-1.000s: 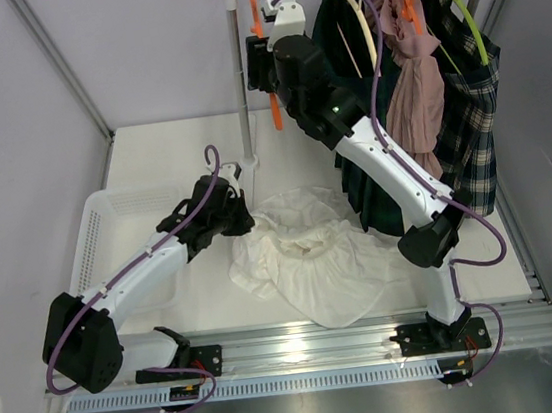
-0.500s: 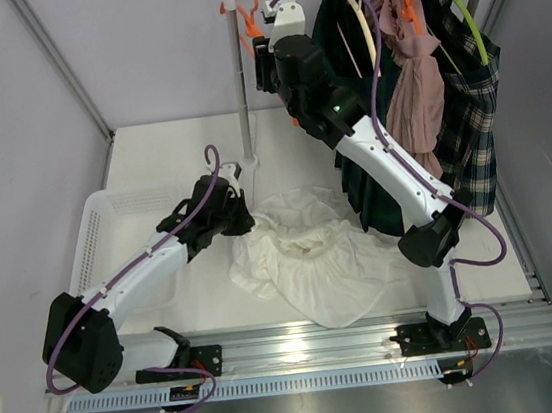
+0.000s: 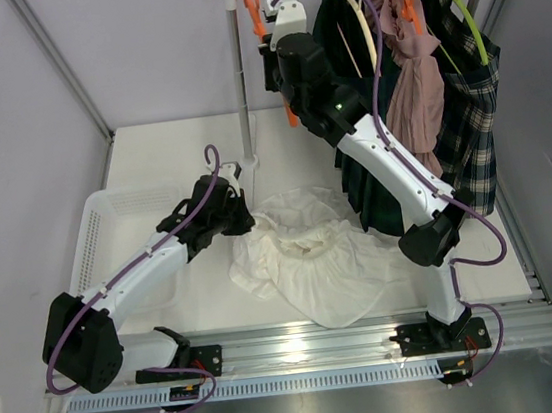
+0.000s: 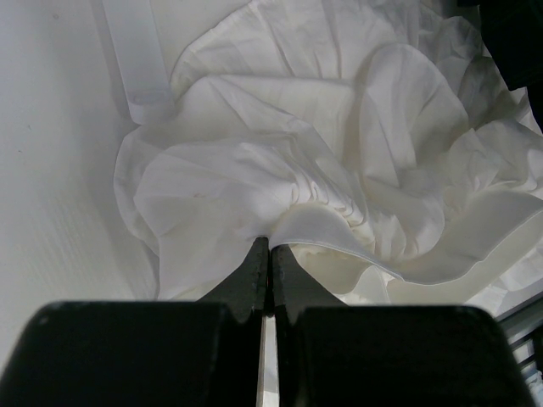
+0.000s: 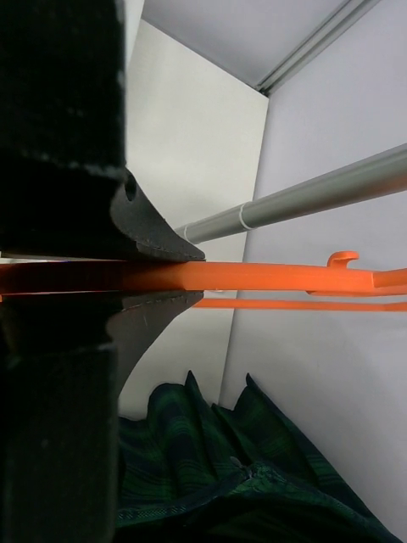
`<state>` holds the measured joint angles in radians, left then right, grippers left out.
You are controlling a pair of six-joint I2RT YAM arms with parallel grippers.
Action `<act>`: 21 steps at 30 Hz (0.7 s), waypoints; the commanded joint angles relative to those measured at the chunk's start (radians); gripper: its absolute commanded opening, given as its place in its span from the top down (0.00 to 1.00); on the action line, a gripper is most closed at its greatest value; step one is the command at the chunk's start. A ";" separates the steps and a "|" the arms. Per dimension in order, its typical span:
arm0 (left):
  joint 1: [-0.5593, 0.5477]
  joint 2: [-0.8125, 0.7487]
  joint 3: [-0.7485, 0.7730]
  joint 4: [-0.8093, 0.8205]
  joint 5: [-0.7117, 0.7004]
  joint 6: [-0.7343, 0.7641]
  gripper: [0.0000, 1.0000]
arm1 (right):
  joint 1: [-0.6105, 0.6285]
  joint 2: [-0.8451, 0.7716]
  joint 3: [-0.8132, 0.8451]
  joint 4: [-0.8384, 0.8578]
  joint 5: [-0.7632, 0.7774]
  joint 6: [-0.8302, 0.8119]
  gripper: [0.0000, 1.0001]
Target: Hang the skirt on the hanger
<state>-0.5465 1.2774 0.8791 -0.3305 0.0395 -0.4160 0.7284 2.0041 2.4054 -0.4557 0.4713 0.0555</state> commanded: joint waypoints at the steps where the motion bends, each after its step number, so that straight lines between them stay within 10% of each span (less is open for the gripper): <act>1: 0.008 -0.024 0.004 0.028 0.023 0.022 0.96 | -0.009 -0.044 0.054 0.031 -0.007 -0.017 1.00; 21: 0.008 -0.029 0.003 0.025 0.022 0.026 0.96 | -0.038 -0.111 0.040 0.120 -0.025 -0.008 1.00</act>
<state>-0.5465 1.2774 0.8791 -0.3309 0.0391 -0.4088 0.6960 1.9713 2.4073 -0.4114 0.4507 0.0513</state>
